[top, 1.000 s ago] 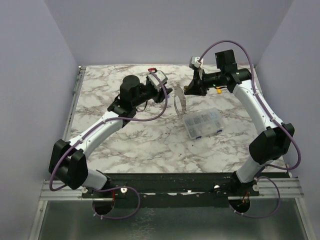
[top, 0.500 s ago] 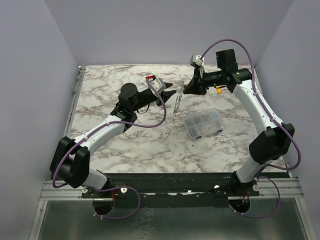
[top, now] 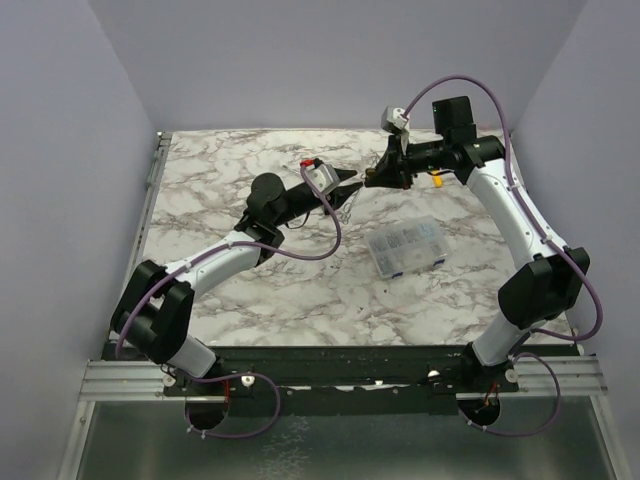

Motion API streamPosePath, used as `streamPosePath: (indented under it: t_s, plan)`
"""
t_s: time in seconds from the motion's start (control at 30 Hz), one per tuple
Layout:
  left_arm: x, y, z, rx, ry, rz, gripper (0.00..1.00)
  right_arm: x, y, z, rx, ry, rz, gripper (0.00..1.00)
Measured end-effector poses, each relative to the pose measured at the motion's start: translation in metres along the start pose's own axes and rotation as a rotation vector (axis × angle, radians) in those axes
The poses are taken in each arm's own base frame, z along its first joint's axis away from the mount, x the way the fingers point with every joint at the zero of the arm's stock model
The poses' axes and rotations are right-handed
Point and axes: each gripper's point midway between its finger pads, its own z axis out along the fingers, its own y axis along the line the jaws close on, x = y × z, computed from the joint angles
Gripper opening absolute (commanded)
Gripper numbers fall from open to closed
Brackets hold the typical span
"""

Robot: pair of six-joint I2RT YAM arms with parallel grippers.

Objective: Remove the keys from the keyring

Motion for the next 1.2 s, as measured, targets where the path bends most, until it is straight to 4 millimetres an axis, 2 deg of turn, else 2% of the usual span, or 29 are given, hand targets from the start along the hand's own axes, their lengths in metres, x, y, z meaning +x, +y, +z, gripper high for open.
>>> streamPosePath:
  t_s: [0.53,0.73,1.0,1.2]
  plan:
    - [0.008,0.001,0.002,-0.010,-0.025,0.005,0.31,-0.010,0.004,-0.003,-0.020,-0.018,-0.044,0.01]
    - [0.014,-0.002,0.006,-0.004,-0.026,0.005,0.35,-0.016,0.005,-0.006,-0.023,-0.020,-0.086,0.01]
    - [0.010,-0.008,0.011,0.007,-0.040,0.014,0.37,-0.014,0.008,-0.007,-0.033,-0.007,-0.096,0.01]
    - [0.008,-0.004,0.011,-0.012,-0.044,0.017,0.33,-0.012,0.010,-0.008,-0.039,-0.002,-0.108,0.01]
